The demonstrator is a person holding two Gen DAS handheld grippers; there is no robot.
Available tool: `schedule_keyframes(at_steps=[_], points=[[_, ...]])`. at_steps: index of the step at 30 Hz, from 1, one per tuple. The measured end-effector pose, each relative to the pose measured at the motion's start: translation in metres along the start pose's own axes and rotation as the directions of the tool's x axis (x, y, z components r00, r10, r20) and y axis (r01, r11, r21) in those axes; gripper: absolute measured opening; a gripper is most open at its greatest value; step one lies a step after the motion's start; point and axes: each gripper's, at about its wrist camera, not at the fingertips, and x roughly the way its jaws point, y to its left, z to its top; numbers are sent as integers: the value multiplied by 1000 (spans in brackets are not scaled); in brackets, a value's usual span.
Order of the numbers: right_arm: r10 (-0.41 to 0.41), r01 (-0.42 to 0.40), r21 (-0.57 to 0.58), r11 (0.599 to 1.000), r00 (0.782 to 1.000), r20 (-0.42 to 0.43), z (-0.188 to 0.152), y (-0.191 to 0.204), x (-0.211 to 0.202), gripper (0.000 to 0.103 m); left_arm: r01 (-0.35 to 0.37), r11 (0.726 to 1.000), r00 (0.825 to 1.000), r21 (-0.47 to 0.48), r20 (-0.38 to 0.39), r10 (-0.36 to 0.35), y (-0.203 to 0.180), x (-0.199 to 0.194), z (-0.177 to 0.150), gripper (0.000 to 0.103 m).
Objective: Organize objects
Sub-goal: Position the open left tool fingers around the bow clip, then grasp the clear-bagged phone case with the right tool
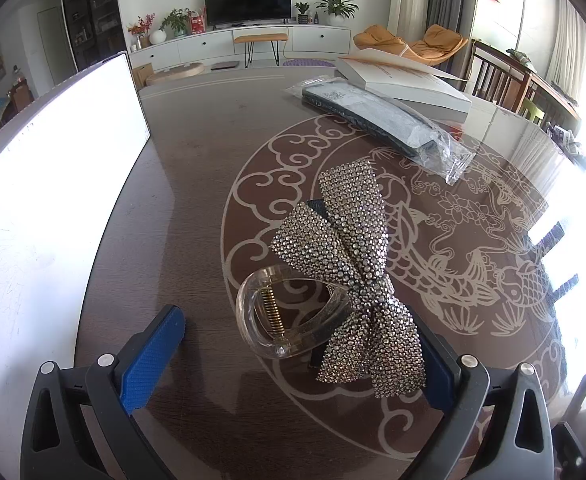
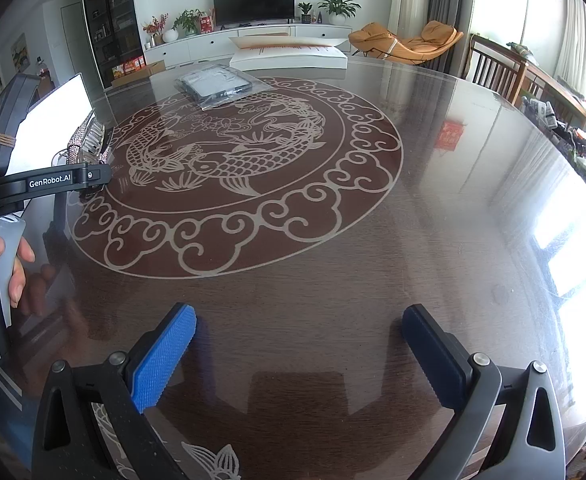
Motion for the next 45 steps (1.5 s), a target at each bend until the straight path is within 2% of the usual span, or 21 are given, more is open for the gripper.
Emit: schedule_keyframes(at_steps=[23, 27, 30, 35, 40, 45], points=[[8, -8, -2, 1000, 1000, 2, -1, 0, -1, 103, 0, 1000, 1000, 0, 0, 0, 0, 0, 0, 103], [57, -65, 69, 995, 993, 106, 5, -15, -17, 103, 0, 1000, 1000, 0, 0, 0, 0, 0, 0, 103], [130, -148, 102, 984, 977, 167, 40, -27, -18, 103, 0, 1000, 1000, 0, 0, 0, 0, 0, 0, 103], [204, -202, -29, 979, 970, 134, 136, -18, 30, 103, 0, 1000, 1000, 0, 0, 0, 0, 0, 0, 103], [243, -243, -123, 962, 970, -15, 215, 20, 102, 103, 0, 1000, 1000, 0, 0, 0, 0, 0, 0, 103], [198, -221, -192, 956, 971, -134, 259, 62, 159, 103, 0, 1000, 1000, 0, 0, 0, 0, 0, 0, 103]])
